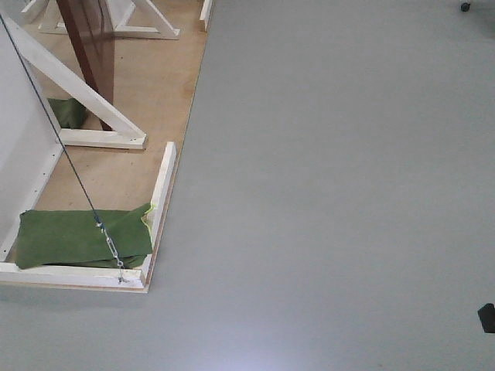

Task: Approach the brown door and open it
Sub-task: 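Drive the base forward along the plywood platform toward the brown door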

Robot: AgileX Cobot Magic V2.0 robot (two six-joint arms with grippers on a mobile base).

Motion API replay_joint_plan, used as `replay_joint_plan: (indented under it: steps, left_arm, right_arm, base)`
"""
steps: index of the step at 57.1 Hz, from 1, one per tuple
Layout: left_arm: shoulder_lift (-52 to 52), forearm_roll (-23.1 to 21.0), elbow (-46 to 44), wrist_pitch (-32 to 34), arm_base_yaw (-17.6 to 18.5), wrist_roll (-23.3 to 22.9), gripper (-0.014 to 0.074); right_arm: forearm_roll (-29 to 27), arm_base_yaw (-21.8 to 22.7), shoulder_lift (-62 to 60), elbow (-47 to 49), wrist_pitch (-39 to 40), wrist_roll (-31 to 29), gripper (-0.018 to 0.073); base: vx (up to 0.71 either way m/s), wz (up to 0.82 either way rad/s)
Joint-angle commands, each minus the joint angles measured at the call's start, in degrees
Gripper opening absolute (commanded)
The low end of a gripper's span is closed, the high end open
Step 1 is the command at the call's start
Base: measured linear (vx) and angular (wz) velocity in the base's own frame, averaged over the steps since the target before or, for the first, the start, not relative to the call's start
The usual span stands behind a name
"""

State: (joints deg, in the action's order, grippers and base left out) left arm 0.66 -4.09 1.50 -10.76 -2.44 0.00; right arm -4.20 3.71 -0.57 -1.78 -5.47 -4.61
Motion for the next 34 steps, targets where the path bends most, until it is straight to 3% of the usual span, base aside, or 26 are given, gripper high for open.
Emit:
replay_joint_plan:
  steps: [1,34]
  left_arm:
    - [0.8,0.1,-1.6,4.6,0.0,-0.9,-0.0003]
    - [0.8,0.1,-1.6,4.6,0.0,-0.9,-0.0003]
  right_arm:
    - [0.4,0.0,-0.7,-0.3,4.4,-0.3,0.0]
    - [0.4,0.0,-0.7,-0.3,4.4,-0.3,0.0]
  base:
    - [0.25,-0.03]
    - [0.24,-0.03]
